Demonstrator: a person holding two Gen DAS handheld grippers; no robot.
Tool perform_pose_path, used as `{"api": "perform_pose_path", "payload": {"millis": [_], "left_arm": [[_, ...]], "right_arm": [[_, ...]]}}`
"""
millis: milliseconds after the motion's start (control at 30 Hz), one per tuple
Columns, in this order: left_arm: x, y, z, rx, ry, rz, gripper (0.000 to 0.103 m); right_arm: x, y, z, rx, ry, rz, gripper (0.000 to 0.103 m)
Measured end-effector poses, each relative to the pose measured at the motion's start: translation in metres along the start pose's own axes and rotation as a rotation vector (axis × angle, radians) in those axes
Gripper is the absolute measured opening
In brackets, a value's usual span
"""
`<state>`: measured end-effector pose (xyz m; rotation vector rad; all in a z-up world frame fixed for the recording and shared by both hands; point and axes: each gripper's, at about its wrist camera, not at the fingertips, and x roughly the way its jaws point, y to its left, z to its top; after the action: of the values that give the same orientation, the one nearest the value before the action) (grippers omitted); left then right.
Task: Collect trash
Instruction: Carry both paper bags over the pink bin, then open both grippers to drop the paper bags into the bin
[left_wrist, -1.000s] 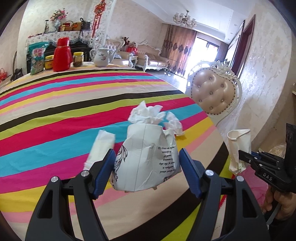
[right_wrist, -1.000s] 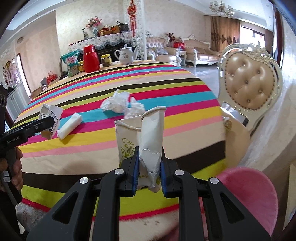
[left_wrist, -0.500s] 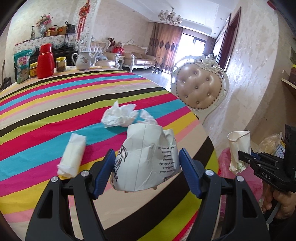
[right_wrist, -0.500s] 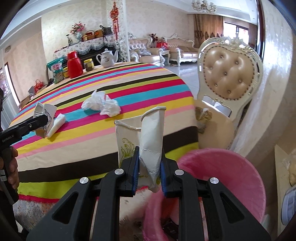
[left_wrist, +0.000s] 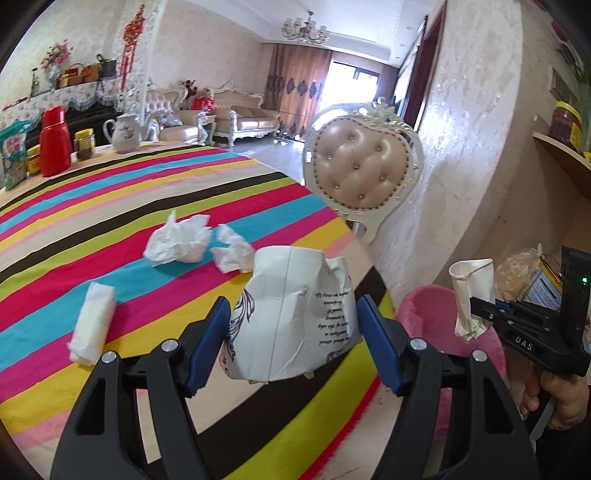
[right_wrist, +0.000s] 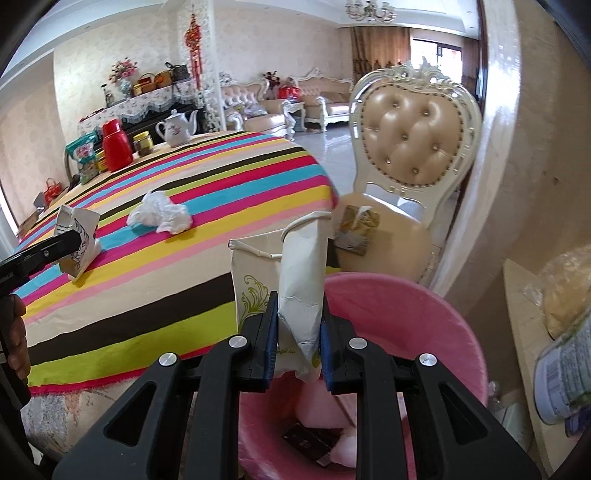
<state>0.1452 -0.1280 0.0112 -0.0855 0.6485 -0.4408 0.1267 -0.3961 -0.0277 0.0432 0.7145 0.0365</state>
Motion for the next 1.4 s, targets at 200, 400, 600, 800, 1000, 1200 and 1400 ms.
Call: {"api": "perform_pose_path", "payload": {"millis": [200,400,600,800,1000,1200,1400], "left_arm": [[0.011,-0.03,0.005,0.049,0.006,-0.053,0.069],[0.023,-0.062,0.007,0.095,0.02,-0.109,0.069],[0.04,-0.096,0.005,0.135,0.047,-0.17,0.069],[0.057,-0.125,0.002,0.165,0.076,-0.223,0.069],[0.075,-0.144,0.002,0.181,0.099,-0.257,0.069],[0.09,-0.154,0.004,0.184,0.115,-0.283,0.069],[0.101,-0.163,0.005,0.187,0.131,-0.303,0.069]], "right_arm": [[-0.008,-0.024,-0.008,0.036,-0.004,-0.039,0.02],[-0.014,-0.044,-0.013,0.068,-0.008,-0.075,0.02],[-0.018,-0.06,-0.019,0.092,-0.007,-0.102,0.02],[-0.016,-0.074,-0.025,0.113,0.004,-0.119,0.02],[-0.014,-0.084,-0.029,0.132,0.011,-0.126,0.02],[-0.015,-0.089,-0.03,0.14,0.01,-0.127,0.02],[-0.015,-0.095,-0.028,0.156,0.01,-0.131,0.02]]}}
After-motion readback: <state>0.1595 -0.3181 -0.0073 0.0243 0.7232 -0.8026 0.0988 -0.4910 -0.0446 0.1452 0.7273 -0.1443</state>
